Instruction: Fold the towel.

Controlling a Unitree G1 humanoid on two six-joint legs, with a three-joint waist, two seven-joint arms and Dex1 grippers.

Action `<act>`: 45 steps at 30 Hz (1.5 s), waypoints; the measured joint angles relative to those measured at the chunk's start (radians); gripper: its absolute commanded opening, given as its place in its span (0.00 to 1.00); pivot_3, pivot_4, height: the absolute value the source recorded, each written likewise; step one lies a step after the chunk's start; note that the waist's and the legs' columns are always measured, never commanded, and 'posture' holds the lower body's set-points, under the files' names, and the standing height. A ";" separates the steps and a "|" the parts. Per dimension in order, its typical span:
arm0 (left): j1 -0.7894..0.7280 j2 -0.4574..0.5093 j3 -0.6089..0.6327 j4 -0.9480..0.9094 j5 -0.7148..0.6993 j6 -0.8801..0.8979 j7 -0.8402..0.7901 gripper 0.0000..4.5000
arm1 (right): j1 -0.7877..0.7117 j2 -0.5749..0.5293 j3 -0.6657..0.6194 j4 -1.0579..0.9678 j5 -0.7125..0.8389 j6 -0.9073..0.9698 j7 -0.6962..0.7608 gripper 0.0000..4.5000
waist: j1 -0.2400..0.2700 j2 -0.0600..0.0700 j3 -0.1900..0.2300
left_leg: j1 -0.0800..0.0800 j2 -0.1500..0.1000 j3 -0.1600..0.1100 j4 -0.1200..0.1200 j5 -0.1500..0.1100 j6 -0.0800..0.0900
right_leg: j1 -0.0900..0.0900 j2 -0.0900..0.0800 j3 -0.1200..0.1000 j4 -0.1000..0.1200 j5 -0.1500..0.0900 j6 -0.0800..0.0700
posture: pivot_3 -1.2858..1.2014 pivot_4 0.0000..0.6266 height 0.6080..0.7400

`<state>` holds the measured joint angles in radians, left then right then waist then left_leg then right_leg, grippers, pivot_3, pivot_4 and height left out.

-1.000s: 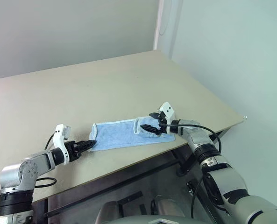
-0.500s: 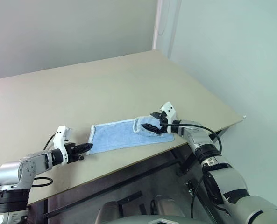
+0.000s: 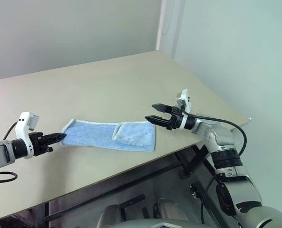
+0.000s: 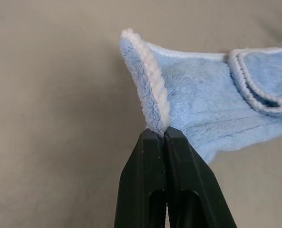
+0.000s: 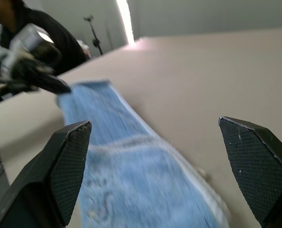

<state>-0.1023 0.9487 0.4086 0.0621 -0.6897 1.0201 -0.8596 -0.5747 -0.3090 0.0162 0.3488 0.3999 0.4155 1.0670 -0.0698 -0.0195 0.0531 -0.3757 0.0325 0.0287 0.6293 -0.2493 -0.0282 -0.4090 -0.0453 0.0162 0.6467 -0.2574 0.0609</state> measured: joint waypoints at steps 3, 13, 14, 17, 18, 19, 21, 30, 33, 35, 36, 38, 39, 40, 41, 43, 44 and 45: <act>-0.010 0.015 0.040 -0.029 -0.038 0.038 -0.016 0.00 | 0.010 -0.005 0.001 0.013 -0.017 -0.009 -0.014 1.00 | 0.001 0.000 0.001 | -0.002 0.000 0.000 0.000 0.000 0.000 | -0.001 0.000 0.000 0.000 0.000 0.000 | 0.52 0.00 1.00; -0.223 -0.049 -0.169 -0.221 -0.128 0.113 -0.032 0.00 | 0.018 -0.008 0.010 0.049 -0.063 -0.053 -0.062 1.00 | 0.001 0.000 0.001 | 0.000 -0.002 0.000 0.001 0.000 0.000 | 0.001 0.003 0.000 0.000 0.000 0.001 | 0.52 0.00 1.00; -0.242 -0.058 -0.206 -0.226 -0.126 0.111 -0.037 0.00 | 0.019 -0.009 0.010 0.049 -0.063 -0.055 -0.066 1.00 | 0.000 0.000 0.001 | 0.000 -0.002 0.000 0.000 0.000 0.000 | 0.001 0.003 0.001 0.000 0.000 0.001 | 0.52 0.00 1.00; -0.323 -0.100 -0.325 -0.211 -0.102 0.105 -0.055 0.00 | 0.035 -0.016 0.007 0.049 -0.066 -0.061 -0.083 1.00 | 0.001 0.000 0.001 | 0.000 -0.003 0.001 0.001 0.000 0.000 | 0.001 0.004 0.001 0.001 0.000 0.002 | 0.52 0.00 1.00; -0.346 -0.111 -0.357 -0.200 -0.092 0.102 -0.061 0.00 | 0.041 -0.017 0.007 0.049 -0.067 -0.062 -0.088 1.00 | 0.001 0.000 0.001 | 0.000 -0.003 0.001 0.001 0.000 0.000 | 0.002 0.005 0.001 0.001 0.000 0.002 | 0.52 0.00 1.00; -0.365 -0.117 -0.388 -0.187 -0.076 0.094 -0.066 0.00 | 0.051 -0.020 0.007 0.046 -0.070 -0.064 -0.094 1.00 | 0.000 0.000 0.001 | 0.000 -0.002 0.001 0.001 0.000 0.000 | 0.001 0.005 0.001 0.001 0.000 0.002 | 0.52 0.00 1.00; -0.369 -0.118 -0.428 -0.177 -0.045 0.071 -0.079 0.00 | 0.073 -0.031 0.007 0.042 -0.073 -0.068 -0.102 1.00 | -0.002 0.000 0.001 | 0.001 -0.002 0.001 0.000 0.000 0.000 | 0.001 0.005 0.002 0.001 0.000 0.002 | 0.52 0.00 1.00; -0.296 -0.118 -0.444 -0.140 0.024 -0.009 -0.116 0.00 | 0.101 -0.061 0.008 0.020 -0.078 -0.068 -0.118 1.00 | 0.002 -0.001 0.001 | 0.000 -0.002 0.001 0.002 0.000 0.001 | 0.002 0.006 0.002 0.001 -0.002 0.004 | 0.52 0.00 1.00; -0.294 -0.134 -0.444 -0.143 0.028 -0.023 -0.116 0.00 | 0.100 -0.060 0.012 0.021 -0.080 -0.068 -0.118 1.00 | 0.002 -0.001 0.001 | 0.000 -0.002 0.000 0.002 0.000 0.001 | 0.002 0.006 0.003 0.001 -0.002 0.005 | 0.52 0.00 1.00; -0.294 -0.148 -0.444 -0.146 0.028 -0.028 -0.117 0.00 | 0.093 -0.059 0.014 0.022 -0.082 -0.071 -0.117 1.00 | 0.002 -0.001 0.001 | 0.001 -0.002 0.000 0.002 0.000 0.001 | 0.002 0.005 0.003 0.001 -0.002 0.005 | 0.52 0.00 1.00; -0.295 -0.155 -0.444 -0.146 0.029 -0.029 -0.117 0.11 | 0.087 -0.058 0.015 0.027 -0.082 -0.073 -0.117 1.00 | 0.002 -0.001 0.001 | 0.000 -0.002 0.000 0.002 0.000 0.001 | 0.002 0.006 0.003 0.001 -0.002 0.005 | 0.52 0.00 1.00; -0.299 -0.173 -0.447 -0.147 0.033 -0.031 -0.117 0.24 | 0.078 -0.058 0.015 0.032 -0.083 -0.077 -0.118 1.00 | 0.001 -0.001 0.001 | 0.001 -0.002 0.000 0.002 0.000 0.001 | 0.002 0.006 0.003 0.001 -0.002 0.005 | 0.52 0.00 1.00; -0.307 -0.182 -0.454 -0.147 0.035 -0.031 -0.117 0.32 | 0.075 -0.058 0.015 0.035 -0.083 -0.079 -0.118 1.00 | 0.002 -0.001 0.001 | 0.000 -0.002 0.000 0.002 0.000 0.001 | 0.002 0.006 0.003 0.001 -0.002 0.005 | 0.52 0.00 1.00; -0.317 -0.192 -0.460 -0.147 0.035 -0.031 -0.118 0.38 | 0.070 -0.057 0.015 0.041 -0.083 -0.081 -0.118 1.00 | 0.002 -0.001 0.001 | 0.000 -0.002 0.000 0.002 0.000 0.001 | 0.002 0.006 0.003 0.001 -0.002 0.005 | 0.52 0.00 1.00; -0.332 -0.200 -0.469 -0.147 0.036 -0.031 -0.121 0.48 | 0.066 -0.056 0.015 0.047 -0.083 -0.082 -0.119 1.00 | 0.002 -0.001 0.001 | 0.000 -0.002 0.000 0.002 0.000 0.001 | 0.002 0.006 0.003 0.001 -0.002 0.005 | 0.52 0.00 1.00; -0.363 -0.213 -0.481 -0.147 0.042 -0.032 -0.129 0.64 | 0.061 -0.055 0.015 0.051 -0.084 -0.088 -0.124 1.00 | 0.003 -0.001 0.001 | 0.000 -0.002 0.000 0.002 0.000 0.001 | 0.003 0.007 0.003 0.001 -0.002 0.005 | 0.52 0.00 1.00; -0.382 -0.216 -0.496 -0.147 0.048 -0.034 -0.137 0.72 | 0.060 -0.055 0.014 0.052 -0.084 -0.091 -0.129 1.00 | 0.003 -0.001 0.001 | 0.000 -0.002 0.000 0.002 0.000 0.001 | 0.003 0.007 0.003 0.001 -0.002 0.005 | 0.52 0.00 1.00; -0.398 -0.222 -0.512 -0.147 0.050 -0.039 -0.146 0.79 | 0.060 -0.055 0.013 0.055 -0.084 -0.094 -0.132 1.00 | 0.003 -0.001 0.001 | 0.000 -0.002 0.001 0.002 0.000 0.001 | 0.003 0.007 0.003 0.001 -0.002 0.005 | 0.52 0.00 1.00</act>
<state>-0.5005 0.7263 -0.1030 -0.0849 -0.6392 0.9811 -1.0054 -0.5149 -0.3637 0.0295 0.4035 0.3156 0.3213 0.9345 -0.0669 -0.0204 0.0545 -0.3753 0.0301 0.0292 0.6316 -0.2490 -0.0276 -0.4058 -0.0384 0.0193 0.6476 -0.2595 0.0662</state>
